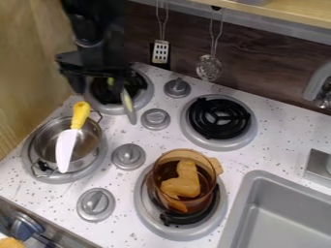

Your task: Put the knife in the silver pot

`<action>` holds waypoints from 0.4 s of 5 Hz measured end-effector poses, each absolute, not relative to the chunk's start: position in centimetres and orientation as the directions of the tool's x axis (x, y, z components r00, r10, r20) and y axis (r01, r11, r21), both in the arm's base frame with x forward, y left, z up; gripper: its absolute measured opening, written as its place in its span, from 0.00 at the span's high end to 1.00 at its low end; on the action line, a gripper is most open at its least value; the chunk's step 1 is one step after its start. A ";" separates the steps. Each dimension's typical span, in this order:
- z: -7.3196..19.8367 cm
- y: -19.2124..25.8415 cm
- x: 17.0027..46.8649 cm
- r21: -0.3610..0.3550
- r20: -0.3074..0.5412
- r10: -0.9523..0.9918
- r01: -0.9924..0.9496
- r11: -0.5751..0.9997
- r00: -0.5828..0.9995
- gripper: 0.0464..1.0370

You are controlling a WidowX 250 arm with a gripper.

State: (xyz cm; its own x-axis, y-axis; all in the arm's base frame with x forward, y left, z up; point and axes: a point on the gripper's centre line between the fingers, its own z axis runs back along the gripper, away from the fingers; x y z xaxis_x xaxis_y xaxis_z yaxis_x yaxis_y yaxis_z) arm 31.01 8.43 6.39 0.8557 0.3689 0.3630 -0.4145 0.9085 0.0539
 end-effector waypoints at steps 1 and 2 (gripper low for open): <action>6.1 5.6 32.4 -0.005 0.437 0.376 -0.416 0.909 0.817 0.04; 5.4 4.1 33.5 -0.013 0.469 0.323 -0.359 0.933 0.822 0.04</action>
State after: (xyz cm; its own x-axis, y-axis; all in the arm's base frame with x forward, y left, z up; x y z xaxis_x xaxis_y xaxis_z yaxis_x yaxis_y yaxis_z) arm 33.46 4.13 5.37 0.8217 0.3231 0.4694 -0.3594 0.9331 -0.0131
